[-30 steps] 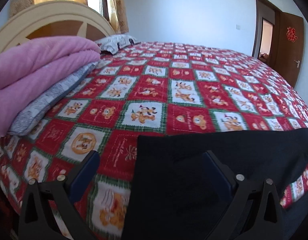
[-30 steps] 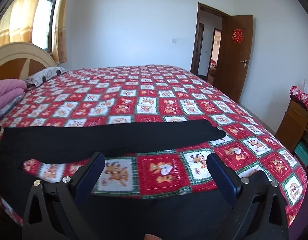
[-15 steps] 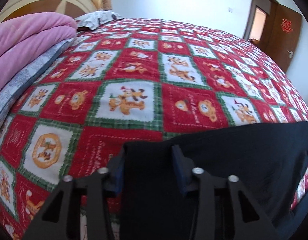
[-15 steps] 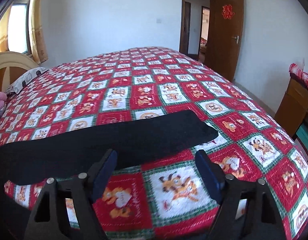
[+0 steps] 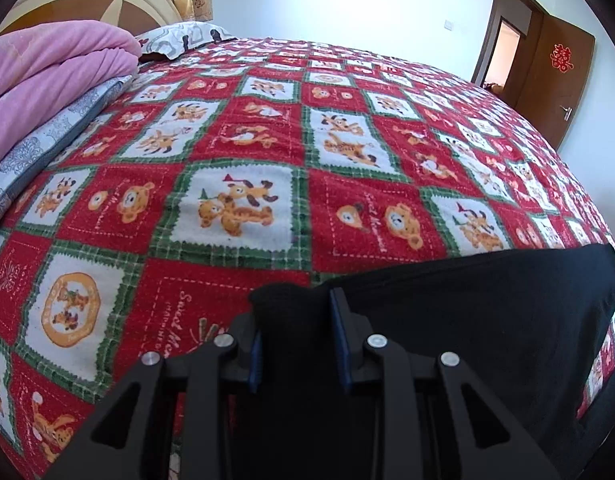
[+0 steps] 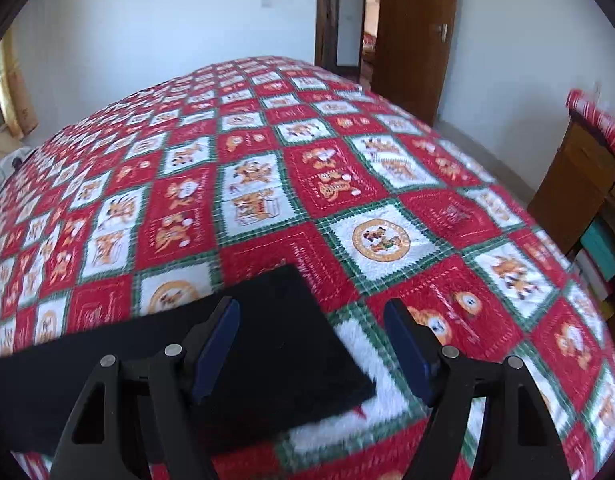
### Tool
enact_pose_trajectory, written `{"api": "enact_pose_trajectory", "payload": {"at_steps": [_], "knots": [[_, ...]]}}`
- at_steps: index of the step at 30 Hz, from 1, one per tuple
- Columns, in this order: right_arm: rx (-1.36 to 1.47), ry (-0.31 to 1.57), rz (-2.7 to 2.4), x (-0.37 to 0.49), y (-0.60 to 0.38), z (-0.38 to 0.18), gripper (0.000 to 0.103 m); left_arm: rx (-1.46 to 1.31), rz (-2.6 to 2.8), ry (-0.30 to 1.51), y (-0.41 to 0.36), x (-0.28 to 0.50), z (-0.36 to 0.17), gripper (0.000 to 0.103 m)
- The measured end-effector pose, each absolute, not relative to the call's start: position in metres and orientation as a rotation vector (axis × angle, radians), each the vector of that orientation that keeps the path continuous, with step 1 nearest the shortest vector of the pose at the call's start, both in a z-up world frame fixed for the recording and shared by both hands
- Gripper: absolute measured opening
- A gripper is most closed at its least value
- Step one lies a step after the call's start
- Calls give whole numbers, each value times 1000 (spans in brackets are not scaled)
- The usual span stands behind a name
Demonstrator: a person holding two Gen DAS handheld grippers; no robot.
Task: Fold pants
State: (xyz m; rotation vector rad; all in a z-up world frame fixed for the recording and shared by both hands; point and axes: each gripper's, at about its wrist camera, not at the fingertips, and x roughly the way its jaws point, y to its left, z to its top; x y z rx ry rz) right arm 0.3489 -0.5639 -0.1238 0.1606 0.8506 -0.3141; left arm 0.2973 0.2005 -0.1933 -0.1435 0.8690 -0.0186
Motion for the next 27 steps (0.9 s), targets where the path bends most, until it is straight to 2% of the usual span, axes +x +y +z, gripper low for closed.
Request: {"api": "enact_pose_trajectory", "payload": {"at_steps": [8,10,12,18,24,27], "knots": [[282,926,-265,393,-595,-154,74,-93,10,844,192,297,-196,30],[298,943,-252,398,-597,-161,69,-97,8,841,193,297,-196,30],[268,955,-229,402,-592,-164,55,-105,4,840,194,297,-197,30],[243,994,-125,409,-581,-167,22,-108,2,839,195,297,-197,30],[191,966,-134,406,-574,-162,6,-97,9,839,192,297,-196,29],[175,910,-139,393,-570,-147,6,-98,-3,819,191,293,-191,18]]}}
